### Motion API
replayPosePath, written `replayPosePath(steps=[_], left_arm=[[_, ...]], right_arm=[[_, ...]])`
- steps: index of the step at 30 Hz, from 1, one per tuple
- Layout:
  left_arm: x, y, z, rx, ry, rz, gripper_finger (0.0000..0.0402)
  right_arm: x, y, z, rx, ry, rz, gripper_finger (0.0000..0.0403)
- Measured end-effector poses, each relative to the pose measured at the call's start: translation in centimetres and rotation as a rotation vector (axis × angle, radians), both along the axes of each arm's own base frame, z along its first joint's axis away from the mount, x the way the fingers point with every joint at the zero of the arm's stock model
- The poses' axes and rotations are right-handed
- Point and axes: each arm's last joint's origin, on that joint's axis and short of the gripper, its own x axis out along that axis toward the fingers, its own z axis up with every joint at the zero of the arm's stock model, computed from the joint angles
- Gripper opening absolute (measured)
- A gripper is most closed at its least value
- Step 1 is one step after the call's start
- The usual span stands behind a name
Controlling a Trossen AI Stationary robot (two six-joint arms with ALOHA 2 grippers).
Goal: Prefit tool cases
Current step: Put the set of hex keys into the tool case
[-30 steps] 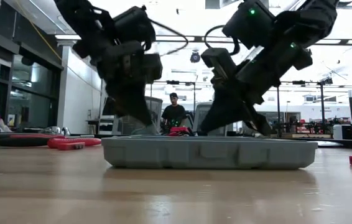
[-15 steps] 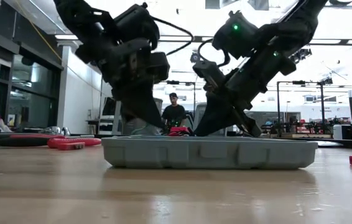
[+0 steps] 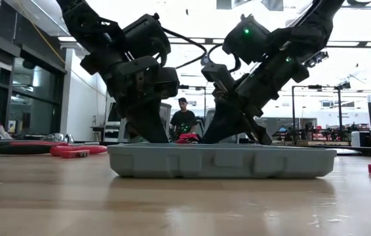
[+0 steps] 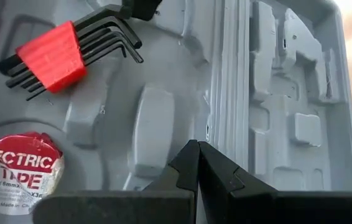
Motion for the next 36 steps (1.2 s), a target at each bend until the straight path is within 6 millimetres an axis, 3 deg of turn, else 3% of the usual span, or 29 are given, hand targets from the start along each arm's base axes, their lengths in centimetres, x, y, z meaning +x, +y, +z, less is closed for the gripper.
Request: replayPosePath(steps=[6, 15, 20, 29, 36], left_arm=[[0.1, 0.0, 0.0, -0.001, -0.007, -0.001, 0.0], [0.0, -0.7, 0.0, -0.001, -0.006, -0.018, 0.0], [-0.1, -0.5, 0.6, -0.009, -0.014, -0.02, 0.0], [-0.8, 2.0, 4.5, 0.067, -0.135, 0.076, 0.0], [-0.8, 4.5, 3.2, 0.1, -0.098, 0.107, 0.0]], right_arm=[[-0.1, -0.2, -0.1, -0.01, 0.01, 0.001, 0.0], [-0.3, -2.3, -0.2, -0.046, 0.026, -0.071, 0.0], [-0.2, -1.7, -0.2, -0.035, 0.023, -0.041, 0.0], [-0.1, -0.4, -0.1, -0.025, 0.016, -0.005, 0.0], [-0.1, -0.1, -0.1, -0.006, 0.017, 0.003, 0.0]])
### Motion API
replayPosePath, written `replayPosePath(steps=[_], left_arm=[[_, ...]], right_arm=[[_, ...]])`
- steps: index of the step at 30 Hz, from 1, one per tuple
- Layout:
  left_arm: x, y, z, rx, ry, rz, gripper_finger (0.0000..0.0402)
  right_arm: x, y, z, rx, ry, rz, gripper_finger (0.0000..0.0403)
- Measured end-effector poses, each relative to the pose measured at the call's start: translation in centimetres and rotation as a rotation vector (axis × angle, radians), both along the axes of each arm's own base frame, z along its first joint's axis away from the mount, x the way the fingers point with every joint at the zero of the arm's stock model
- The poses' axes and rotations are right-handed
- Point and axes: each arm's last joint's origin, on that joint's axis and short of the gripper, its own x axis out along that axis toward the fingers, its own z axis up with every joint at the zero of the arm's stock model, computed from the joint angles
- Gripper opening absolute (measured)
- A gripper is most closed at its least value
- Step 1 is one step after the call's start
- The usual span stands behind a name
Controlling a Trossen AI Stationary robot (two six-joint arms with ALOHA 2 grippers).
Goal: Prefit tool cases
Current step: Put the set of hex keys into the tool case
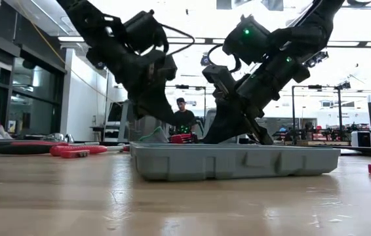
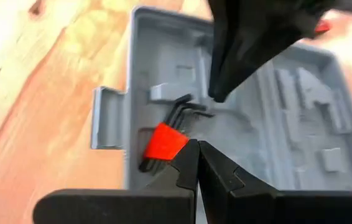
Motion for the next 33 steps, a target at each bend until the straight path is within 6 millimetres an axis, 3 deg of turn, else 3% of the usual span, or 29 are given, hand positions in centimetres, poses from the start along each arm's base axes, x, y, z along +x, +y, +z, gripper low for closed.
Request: replayPosePath(steps=[7, 19, 26, 33], left_arm=[[0.4, 0.0, -0.6, -0.013, -0.014, -0.042, 0.0], [0.7, -1.1, -2.1, -0.051, 0.032, -0.074, 0.0], [0.4, -1.0, 1.0, -0.005, -0.078, -0.062, 0.0], [0.1, 0.6, -0.1, 0.007, -0.026, -0.04, 0.0]], right_arm=[[0.0, 0.0, 0.0, 0.01, 0.001, 0.002, 0.0], [-0.1, -2.1, 0.1, 0.022, -0.009, -0.013, 0.0], [0.1, -1.4, 0.2, 0.029, -0.03, 0.011, 0.0], [0.8, -1.3, -1.2, 0.074, -0.052, -0.026, 0.0]])
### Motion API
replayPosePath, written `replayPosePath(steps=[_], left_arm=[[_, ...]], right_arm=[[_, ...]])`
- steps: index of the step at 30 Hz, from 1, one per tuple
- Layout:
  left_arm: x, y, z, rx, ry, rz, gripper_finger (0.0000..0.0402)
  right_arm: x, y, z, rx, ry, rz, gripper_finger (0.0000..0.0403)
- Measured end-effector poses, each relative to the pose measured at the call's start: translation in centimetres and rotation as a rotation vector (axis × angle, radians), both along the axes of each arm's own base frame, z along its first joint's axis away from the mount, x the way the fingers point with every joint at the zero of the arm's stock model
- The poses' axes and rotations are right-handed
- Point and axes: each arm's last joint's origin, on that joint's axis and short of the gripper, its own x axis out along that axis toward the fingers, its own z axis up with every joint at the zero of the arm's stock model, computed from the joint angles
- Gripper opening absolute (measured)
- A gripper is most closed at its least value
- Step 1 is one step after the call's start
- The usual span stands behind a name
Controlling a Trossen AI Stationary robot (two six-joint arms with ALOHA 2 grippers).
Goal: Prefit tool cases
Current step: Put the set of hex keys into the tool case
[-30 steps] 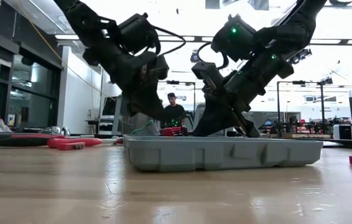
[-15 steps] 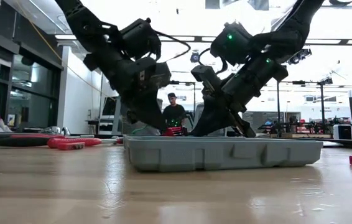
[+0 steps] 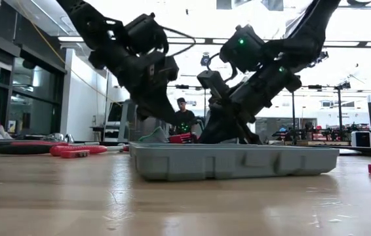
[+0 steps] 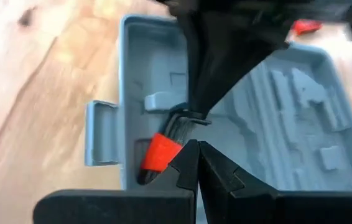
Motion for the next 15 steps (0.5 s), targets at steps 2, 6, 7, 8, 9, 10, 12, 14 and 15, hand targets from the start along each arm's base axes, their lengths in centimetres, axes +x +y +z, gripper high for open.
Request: replayPosePath(steps=[2, 6, 7, 8, 9, 10, 12, 14, 15], left_arm=[[0.0, 0.3, 0.0, 0.005, -0.002, 0.009, 0.0], [0.0, 0.6, -0.2, 0.009, 0.0, 0.0, 0.0], [0.0, 0.6, -0.4, 0.007, 0.01, -0.002, 0.0], [0.0, 0.6, -0.7, 0.008, 0.018, -0.007, 0.0], [0.1, 0.6, -0.9, 0.009, 0.022, -0.01, 0.0], [0.1, 0.6, -1.2, 0.007, 0.031, -0.012, 0.0], [0.2, 0.6, -1.6, 0.007, 0.039, -0.02, 0.0], [0.2, 0.4, -1.8, 0.002, 0.047, -0.026, 0.0], [0.3, 0.3, -1.9, -0.001, 0.048, -0.032, 0.0]], right_arm=[[0.0, 0.0, -0.2, 0.004, 0.002, -0.003, 0.0], [0.0, 0.1, -0.1, 0.002, 0.001, 0.009, 0.0], [0.0, 0.1, -0.2, 0.005, 0.002, 0.009, 0.0], [0.0, 0.1, -0.2, 0.006, 0.002, 0.009, 0.0], [0.0, 0.1, -0.2, 0.006, 0.002, 0.01, 0.0], [0.0, 0.1, -0.2, 0.006, 0.002, 0.01, 0.0], [0.0, 0.1, -0.2, 0.007, 0.003, 0.01, 0.0], [0.0, -0.1, -0.2, 0.011, 0.004, 0.005, 0.0], [0.0, -0.2, -0.2, 0.013, 0.004, 0.0, 0.0]])
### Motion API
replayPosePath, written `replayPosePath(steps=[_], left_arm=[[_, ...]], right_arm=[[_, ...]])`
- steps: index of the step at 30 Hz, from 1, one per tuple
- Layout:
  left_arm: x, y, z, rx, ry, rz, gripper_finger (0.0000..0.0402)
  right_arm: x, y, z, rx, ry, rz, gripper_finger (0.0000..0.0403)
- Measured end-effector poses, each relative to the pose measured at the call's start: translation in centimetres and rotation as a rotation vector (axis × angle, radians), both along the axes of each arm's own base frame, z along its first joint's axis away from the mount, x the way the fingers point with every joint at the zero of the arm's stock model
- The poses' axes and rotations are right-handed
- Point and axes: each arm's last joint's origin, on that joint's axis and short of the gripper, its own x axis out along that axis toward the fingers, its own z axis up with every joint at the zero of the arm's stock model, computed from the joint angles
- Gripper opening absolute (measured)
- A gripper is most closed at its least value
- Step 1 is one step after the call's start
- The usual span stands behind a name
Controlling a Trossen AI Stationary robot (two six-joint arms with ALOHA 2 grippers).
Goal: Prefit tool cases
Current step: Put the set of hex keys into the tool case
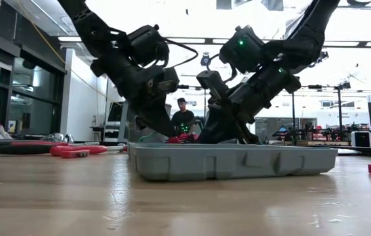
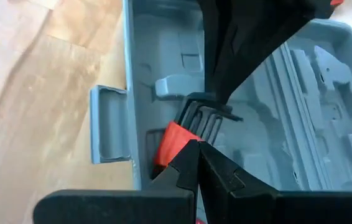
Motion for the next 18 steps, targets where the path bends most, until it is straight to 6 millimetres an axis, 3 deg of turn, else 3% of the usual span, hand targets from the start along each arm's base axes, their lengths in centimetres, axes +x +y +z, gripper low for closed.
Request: replayPosePath(steps=[11, 18], left_arm=[[0.2, -1.6, -0.3, 0.005, 0.013, -0.033, 0.0], [0.2, -1.6, 0.1, -0.001, 0.005, -0.027, 0.0]], right_arm=[[0.0, -2.7, 0.3, -0.006, -0.045, -0.063, 0.0], [0.0, -2.8, 0.3, -0.004, -0.051, -0.066, 0.0]])
